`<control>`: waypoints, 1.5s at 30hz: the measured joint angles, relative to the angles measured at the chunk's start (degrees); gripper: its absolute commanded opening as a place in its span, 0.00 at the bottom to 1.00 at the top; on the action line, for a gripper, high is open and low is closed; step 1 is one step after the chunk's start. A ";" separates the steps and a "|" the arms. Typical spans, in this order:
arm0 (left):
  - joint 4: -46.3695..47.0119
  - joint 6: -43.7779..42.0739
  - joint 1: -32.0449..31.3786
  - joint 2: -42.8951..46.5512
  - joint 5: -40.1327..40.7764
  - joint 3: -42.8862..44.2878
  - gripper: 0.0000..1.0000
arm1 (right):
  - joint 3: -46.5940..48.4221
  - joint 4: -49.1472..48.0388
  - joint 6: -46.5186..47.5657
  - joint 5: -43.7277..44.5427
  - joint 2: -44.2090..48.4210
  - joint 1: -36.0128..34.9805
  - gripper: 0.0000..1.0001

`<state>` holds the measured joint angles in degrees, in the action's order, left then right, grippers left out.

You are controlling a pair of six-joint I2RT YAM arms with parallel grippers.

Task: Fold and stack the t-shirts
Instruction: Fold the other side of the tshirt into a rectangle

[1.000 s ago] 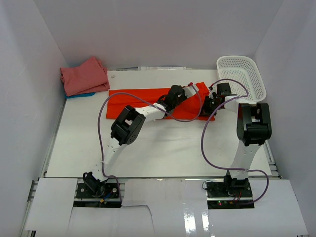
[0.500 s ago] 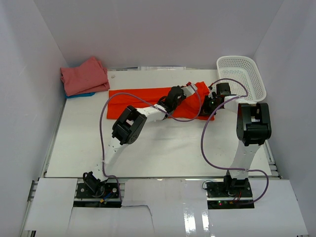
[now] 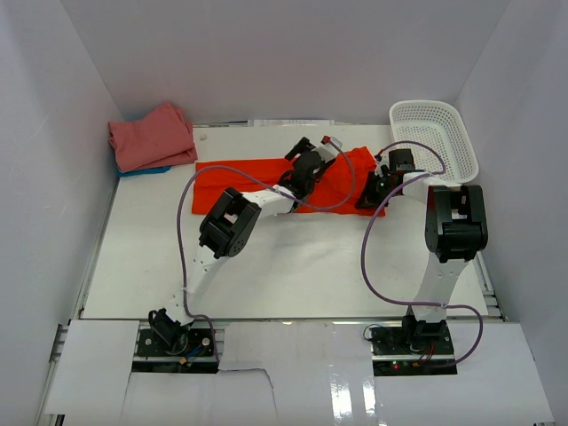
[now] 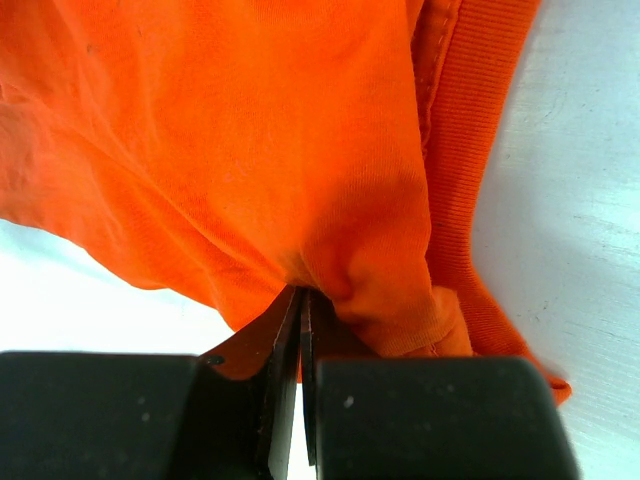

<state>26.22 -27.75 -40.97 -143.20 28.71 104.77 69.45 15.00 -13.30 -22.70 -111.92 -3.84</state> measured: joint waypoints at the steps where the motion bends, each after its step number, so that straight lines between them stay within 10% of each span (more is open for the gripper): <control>1: 0.44 0.11 0.26 0.00 1.20 0.00 0.85 | 0.00 0.00 0.00 0.02 0.00 0.00 0.08; 31: -29.68 30.64 14.36 49.55 -7.50 -32.26 0.98 | -4.61 9.05 3.06 11.04 19.02 -0.04 0.14; 45: -38.42 33.38 24.48 43.54 -27.50 -30.97 0.98 | -5.92 8.37 2.62 12.13 24.06 -5.49 0.30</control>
<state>-12.21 5.63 -16.49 -99.66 1.21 73.80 63.53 23.38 -10.68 -10.57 -87.85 -9.32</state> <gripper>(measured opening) 0.979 0.259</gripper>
